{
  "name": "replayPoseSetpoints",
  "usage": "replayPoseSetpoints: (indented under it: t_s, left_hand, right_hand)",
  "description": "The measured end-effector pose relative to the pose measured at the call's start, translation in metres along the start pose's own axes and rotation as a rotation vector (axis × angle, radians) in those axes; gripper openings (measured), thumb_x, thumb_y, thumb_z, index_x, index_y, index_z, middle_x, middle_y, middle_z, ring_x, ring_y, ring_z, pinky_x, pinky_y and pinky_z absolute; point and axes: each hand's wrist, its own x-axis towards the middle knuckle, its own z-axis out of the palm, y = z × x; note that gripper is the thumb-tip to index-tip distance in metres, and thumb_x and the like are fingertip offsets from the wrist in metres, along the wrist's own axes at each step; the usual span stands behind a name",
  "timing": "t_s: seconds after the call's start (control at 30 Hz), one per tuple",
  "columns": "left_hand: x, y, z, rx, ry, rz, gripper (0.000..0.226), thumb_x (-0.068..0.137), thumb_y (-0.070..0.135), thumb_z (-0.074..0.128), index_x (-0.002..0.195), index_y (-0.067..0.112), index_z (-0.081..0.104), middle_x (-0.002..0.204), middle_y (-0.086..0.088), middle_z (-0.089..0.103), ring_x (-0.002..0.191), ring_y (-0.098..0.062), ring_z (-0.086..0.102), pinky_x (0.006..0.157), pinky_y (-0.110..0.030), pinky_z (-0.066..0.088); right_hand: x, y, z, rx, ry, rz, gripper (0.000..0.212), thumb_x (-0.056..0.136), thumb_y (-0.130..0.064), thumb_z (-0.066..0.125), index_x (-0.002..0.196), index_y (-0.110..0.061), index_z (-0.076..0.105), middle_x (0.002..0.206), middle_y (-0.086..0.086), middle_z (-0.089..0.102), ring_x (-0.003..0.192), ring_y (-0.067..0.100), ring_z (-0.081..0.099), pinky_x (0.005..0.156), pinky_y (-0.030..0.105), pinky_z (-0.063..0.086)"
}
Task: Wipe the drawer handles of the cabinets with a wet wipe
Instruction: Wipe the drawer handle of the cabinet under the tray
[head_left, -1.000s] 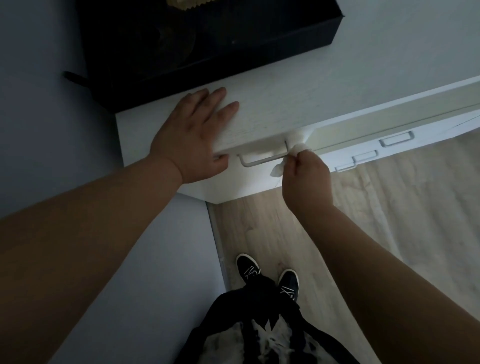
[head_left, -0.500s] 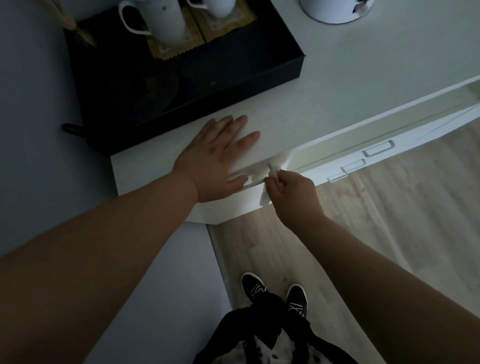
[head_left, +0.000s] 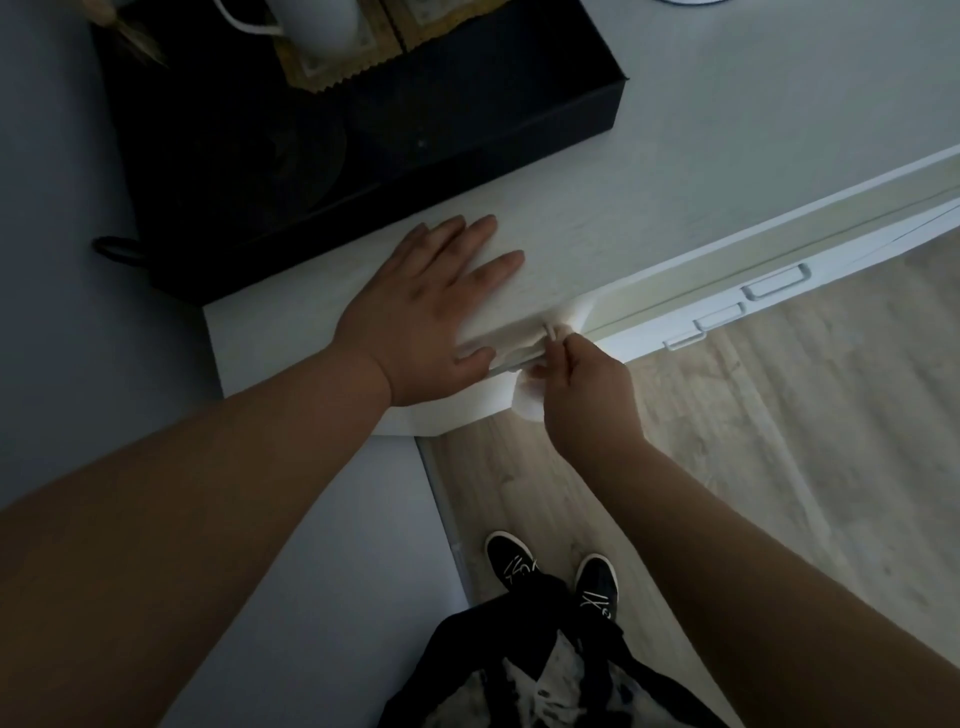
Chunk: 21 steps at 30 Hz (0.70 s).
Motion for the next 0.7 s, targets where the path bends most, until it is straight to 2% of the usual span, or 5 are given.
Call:
replayPoseSetpoints:
  t_s: [0.17, 0.27, 0.47, 0.6, 0.7]
  left_hand:
    - [0.001, -0.001, 0.000, -0.010, 0.008, 0.005, 0.092, 0.086, 0.066, 0.043, 0.165, 0.033, 0.010, 0.174, -0.004, 0.003, 0.160, -0.030, 0.008, 0.130, -0.049, 0.008]
    - [0.001, -0.001, 0.000, -0.024, 0.019, 0.004, 0.091, 0.085, 0.065, 0.043, 0.165, 0.033, 0.012, 0.174, -0.004, 0.005, 0.159, -0.030, 0.009, 0.130, -0.049, 0.009]
    - [0.000, -0.001, -0.001, -0.030, 0.014, -0.001, 0.090, 0.086, 0.065, 0.042, 0.165, 0.034, 0.012, 0.174, -0.004, 0.004, 0.159, -0.029, 0.008, 0.130, -0.047, 0.007]
    - [0.000, 0.000, -0.002, -0.037, 0.018, -0.009, 0.090, 0.086, 0.065, 0.041, 0.165, 0.034, 0.013, 0.175, -0.003, 0.004, 0.159, -0.029, 0.007, 0.130, -0.046, 0.007]
    - [0.000, 0.001, -0.002, -0.042, 0.021, -0.006, 0.089, 0.086, 0.064, 0.041, 0.165, 0.033, 0.014, 0.174, -0.004, 0.005, 0.159, -0.029, 0.008, 0.130, -0.047, 0.008]
  right_hand:
    - [-0.009, 0.003, -0.003, 0.026, -0.016, 0.068, 0.034, 0.110, -0.025, 0.041, 0.092, -0.016, 0.068, 0.076, -0.010, 0.064, 0.069, 0.001, 0.057, 0.057, 0.012, 0.038]
    - [-0.001, 0.004, -0.011, 0.143, -0.008, 0.133, 0.028, 0.107, -0.023, 0.050, 0.089, -0.024, 0.071, 0.073, -0.015, 0.067, 0.065, 0.002, 0.062, 0.054, 0.005, 0.041]
    - [0.011, 0.003, -0.011, 0.344, 0.094, 0.285, 0.014, 0.095, -0.034, 0.071, 0.090, -0.025, 0.061, 0.085, -0.004, 0.075, 0.078, 0.014, 0.074, 0.073, 0.037, 0.063]
    - [0.011, 0.001, -0.013, 0.471, 0.034, 0.326, 0.031, 0.098, -0.042, 0.067, 0.119, -0.026, 0.052, 0.092, -0.005, 0.077, 0.082, 0.012, 0.076, 0.077, 0.040, 0.064]
    - [0.010, 0.001, -0.009, 0.457, -0.009, 0.309, 0.021, 0.100, -0.044, 0.063, 0.114, -0.028, 0.066, 0.093, -0.010, 0.079, 0.081, 0.009, 0.077, 0.081, 0.040, 0.064]
